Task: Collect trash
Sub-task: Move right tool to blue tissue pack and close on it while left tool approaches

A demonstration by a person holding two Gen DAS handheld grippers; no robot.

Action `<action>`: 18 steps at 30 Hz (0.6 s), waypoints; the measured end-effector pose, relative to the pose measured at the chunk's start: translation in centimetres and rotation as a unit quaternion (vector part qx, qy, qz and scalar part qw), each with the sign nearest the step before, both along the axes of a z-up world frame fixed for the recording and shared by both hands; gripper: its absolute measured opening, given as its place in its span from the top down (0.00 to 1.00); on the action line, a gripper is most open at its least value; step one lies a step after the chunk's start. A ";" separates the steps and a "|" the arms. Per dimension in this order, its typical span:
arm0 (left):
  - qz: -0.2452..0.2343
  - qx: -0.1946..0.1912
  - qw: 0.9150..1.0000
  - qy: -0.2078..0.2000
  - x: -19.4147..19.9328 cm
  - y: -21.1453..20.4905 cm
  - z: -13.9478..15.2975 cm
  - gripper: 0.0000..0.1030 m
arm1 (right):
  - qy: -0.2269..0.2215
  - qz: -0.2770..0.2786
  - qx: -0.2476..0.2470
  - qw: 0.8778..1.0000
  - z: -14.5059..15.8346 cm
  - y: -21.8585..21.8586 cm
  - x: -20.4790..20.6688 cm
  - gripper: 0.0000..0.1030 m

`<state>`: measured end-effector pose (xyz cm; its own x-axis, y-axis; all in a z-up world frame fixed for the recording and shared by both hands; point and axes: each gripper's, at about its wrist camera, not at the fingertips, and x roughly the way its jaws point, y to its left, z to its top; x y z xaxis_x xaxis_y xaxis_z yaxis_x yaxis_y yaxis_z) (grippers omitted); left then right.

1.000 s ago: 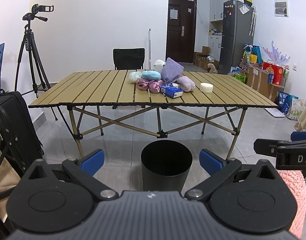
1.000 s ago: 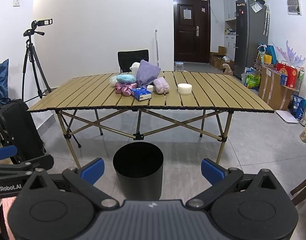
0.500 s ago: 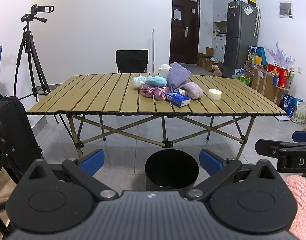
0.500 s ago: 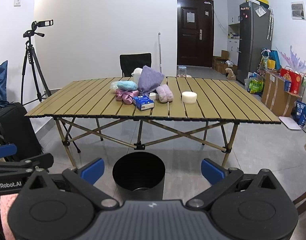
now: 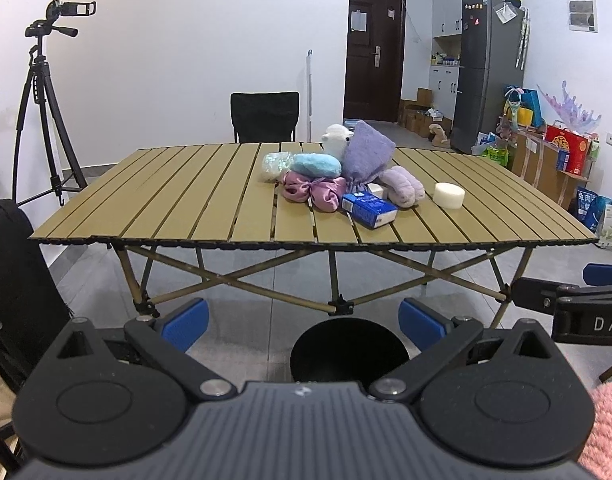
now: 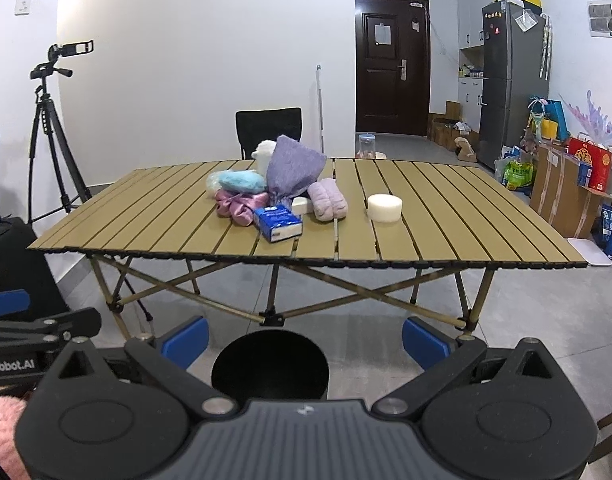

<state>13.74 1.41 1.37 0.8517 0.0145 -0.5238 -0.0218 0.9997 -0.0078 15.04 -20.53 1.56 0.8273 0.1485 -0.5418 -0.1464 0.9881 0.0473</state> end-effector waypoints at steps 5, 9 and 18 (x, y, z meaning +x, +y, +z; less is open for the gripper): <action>0.004 -0.002 1.000 0.003 3.2 0.1 -0.4 0.00 | -0.012 0.000 0.006 1.000 -0.7 -0.4 3.0 0.00; 0.009 -0.004 1.000 0.004 5.7 0.1 -0.8 0.00 | -0.021 -0.001 0.012 1.000 -1.3 -0.5 5.6 0.00; 0.022 0.007 1.000 -0.003 11.0 0.5 -1.6 0.00 | -0.058 -0.002 0.019 0.998 -3.0 -1.1 11.0 0.00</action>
<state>24.71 1.91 -0.26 0.8533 0.0589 -0.5180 -0.0655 0.9978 0.0056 26.03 -21.61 -1.42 0.8853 0.1630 -0.4356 -0.1483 0.9866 0.0677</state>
